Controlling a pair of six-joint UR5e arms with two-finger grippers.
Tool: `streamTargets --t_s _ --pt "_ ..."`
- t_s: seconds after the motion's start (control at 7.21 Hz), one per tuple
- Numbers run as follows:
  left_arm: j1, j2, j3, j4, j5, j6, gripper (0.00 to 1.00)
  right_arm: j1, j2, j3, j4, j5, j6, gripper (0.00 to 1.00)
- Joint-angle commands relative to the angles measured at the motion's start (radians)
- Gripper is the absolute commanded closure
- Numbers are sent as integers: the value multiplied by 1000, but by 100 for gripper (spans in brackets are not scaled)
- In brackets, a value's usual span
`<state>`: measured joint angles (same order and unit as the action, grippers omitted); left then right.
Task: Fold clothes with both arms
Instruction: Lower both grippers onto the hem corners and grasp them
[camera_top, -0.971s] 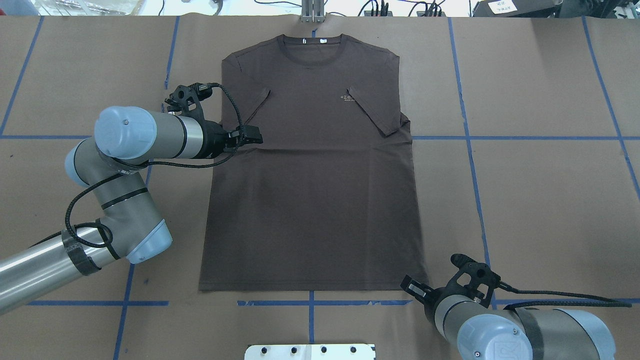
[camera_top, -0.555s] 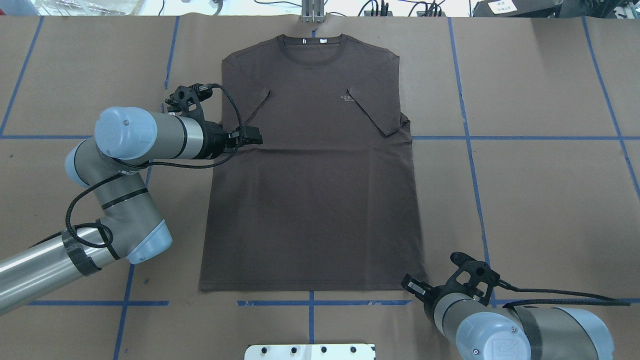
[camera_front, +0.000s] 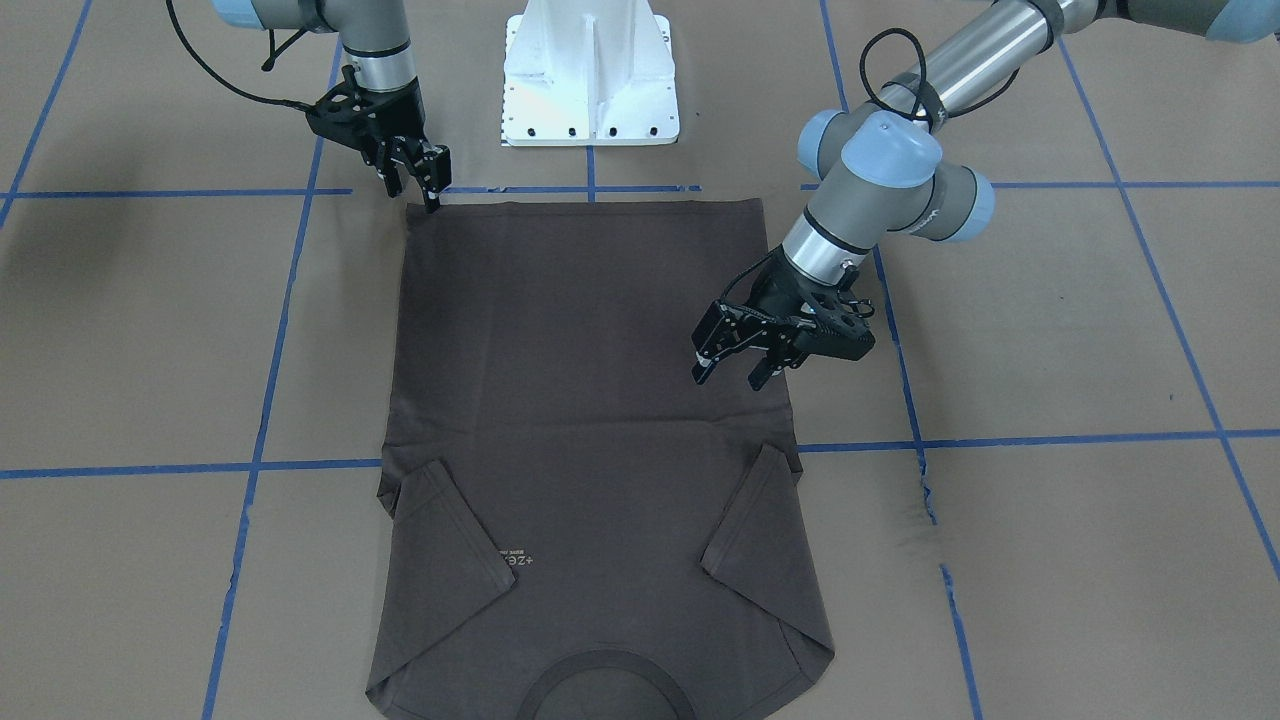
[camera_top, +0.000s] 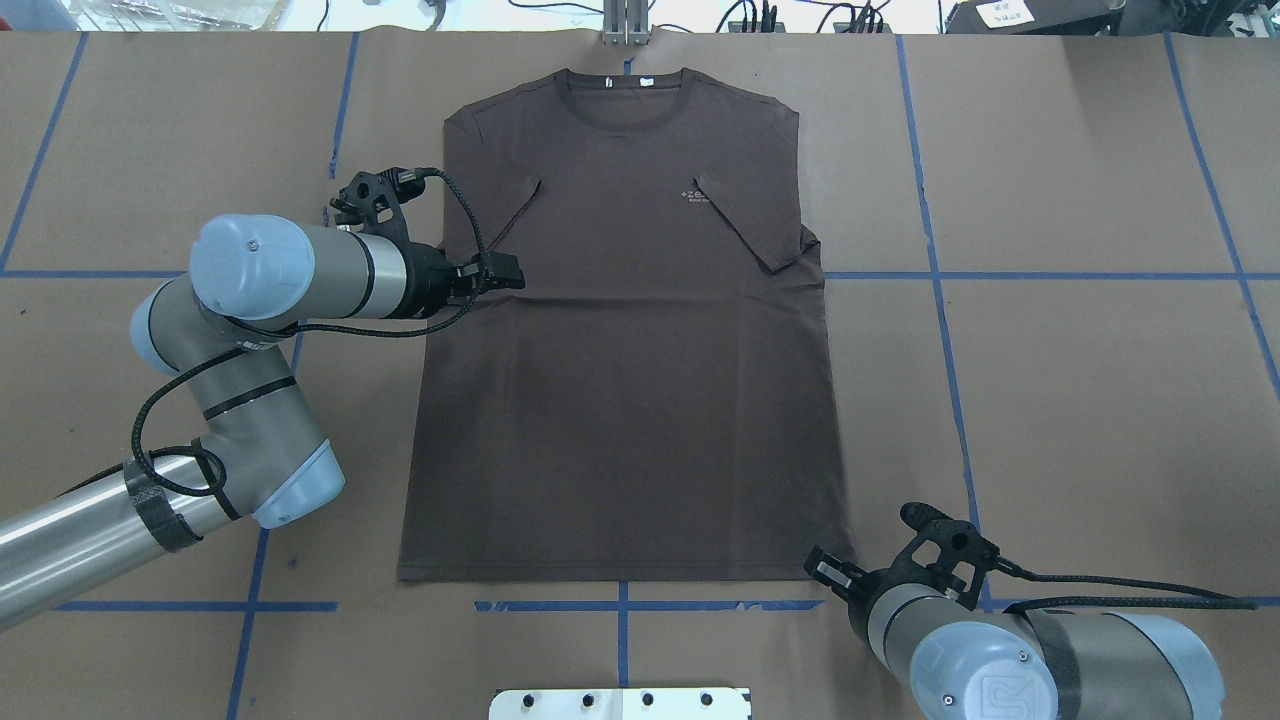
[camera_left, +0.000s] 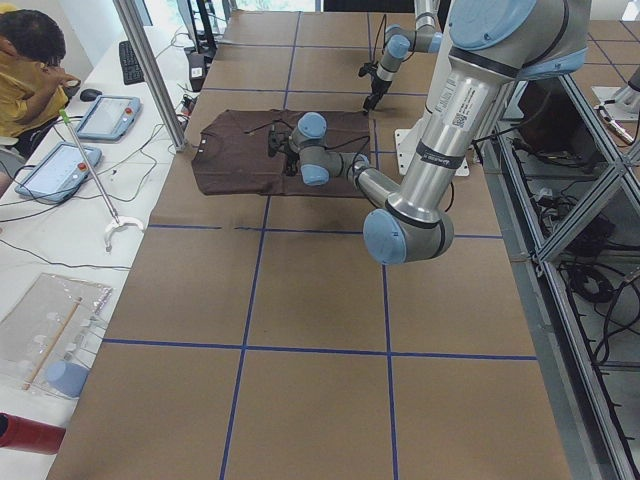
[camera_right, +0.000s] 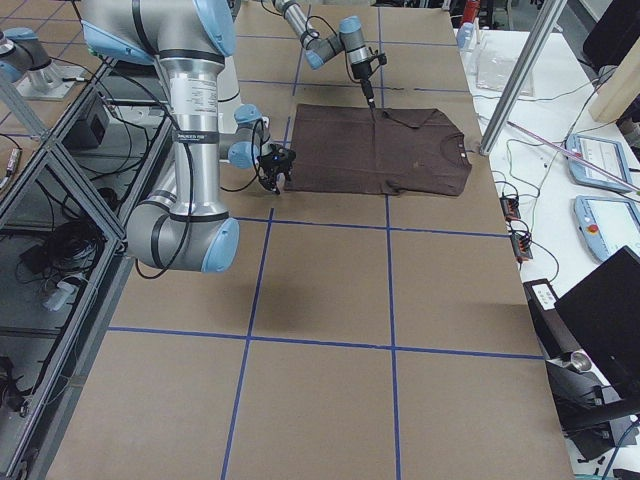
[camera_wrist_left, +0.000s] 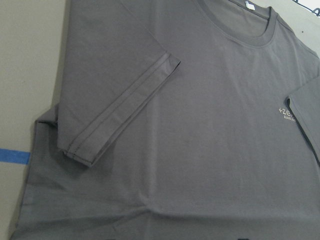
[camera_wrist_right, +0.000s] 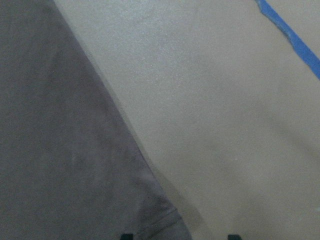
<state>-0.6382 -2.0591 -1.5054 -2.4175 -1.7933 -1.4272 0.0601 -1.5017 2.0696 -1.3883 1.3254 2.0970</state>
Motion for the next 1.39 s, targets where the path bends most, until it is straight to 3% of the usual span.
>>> streamTargets --t_s 0.0,0.14,0.56,0.97,1.11,1.25 --pt "0 1 -1 0 0 1 15 0 1 -2 0 2 0 58" --pt "0 1 -1 0 0 1 15 1 1 -2 0 2 0 99" --pt "-1 -3 -7 0 -3 -10 15 3 3 3 0 5 -2 100" --pt "8 -3 -41 14 -5 -147 14 23 4 9 0 6 -2 100" --pt "18 13 -58 14 2 -172 12 33 6 13 0 11 -2 100" --pt "37 90 -146 20 2 -173 2 35 5 35 0 17 -2 100"
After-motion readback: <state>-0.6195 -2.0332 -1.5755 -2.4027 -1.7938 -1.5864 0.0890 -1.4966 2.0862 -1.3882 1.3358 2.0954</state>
